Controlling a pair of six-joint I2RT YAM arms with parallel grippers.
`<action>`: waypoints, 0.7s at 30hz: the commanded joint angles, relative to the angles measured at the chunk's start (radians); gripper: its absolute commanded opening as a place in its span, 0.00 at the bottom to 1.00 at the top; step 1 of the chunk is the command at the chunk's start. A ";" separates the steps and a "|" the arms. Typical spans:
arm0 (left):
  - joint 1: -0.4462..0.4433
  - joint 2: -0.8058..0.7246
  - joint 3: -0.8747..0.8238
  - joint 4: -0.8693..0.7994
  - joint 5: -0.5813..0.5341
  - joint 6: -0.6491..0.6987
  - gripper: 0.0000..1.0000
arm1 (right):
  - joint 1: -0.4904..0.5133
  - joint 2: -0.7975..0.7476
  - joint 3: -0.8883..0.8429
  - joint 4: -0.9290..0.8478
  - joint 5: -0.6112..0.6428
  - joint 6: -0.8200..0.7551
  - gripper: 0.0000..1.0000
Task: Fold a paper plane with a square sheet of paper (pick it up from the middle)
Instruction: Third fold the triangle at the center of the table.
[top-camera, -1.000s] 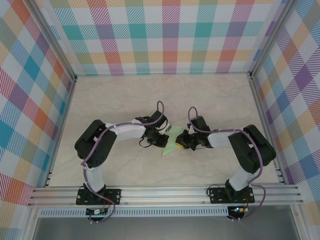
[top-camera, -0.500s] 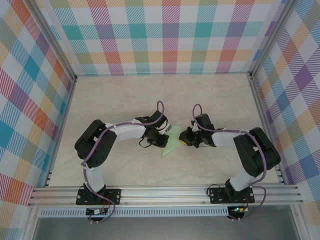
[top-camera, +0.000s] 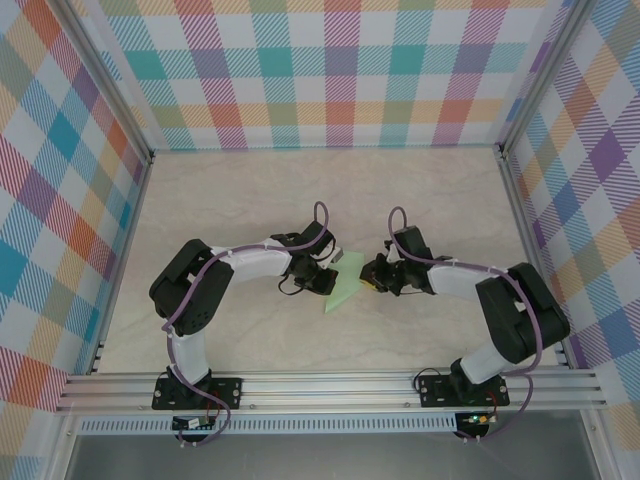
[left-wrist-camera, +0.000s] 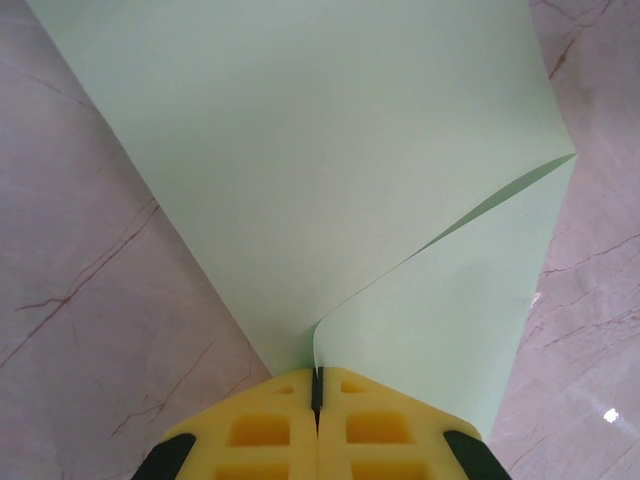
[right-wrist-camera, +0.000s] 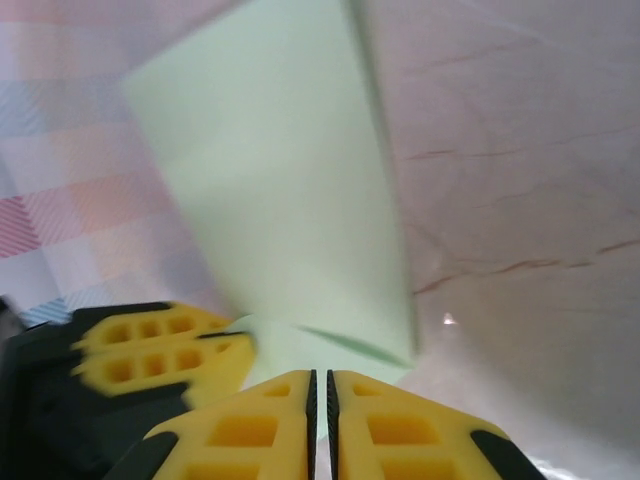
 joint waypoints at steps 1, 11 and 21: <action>0.004 0.086 -0.028 -0.046 -0.043 0.009 0.01 | 0.038 -0.023 -0.004 0.004 -0.032 0.000 0.13; 0.004 0.093 -0.017 -0.050 -0.038 0.011 0.01 | 0.142 0.095 -0.052 0.228 -0.049 0.132 0.12; 0.003 0.101 -0.021 -0.050 -0.038 0.015 0.01 | 0.151 0.170 -0.055 0.222 -0.020 0.117 0.12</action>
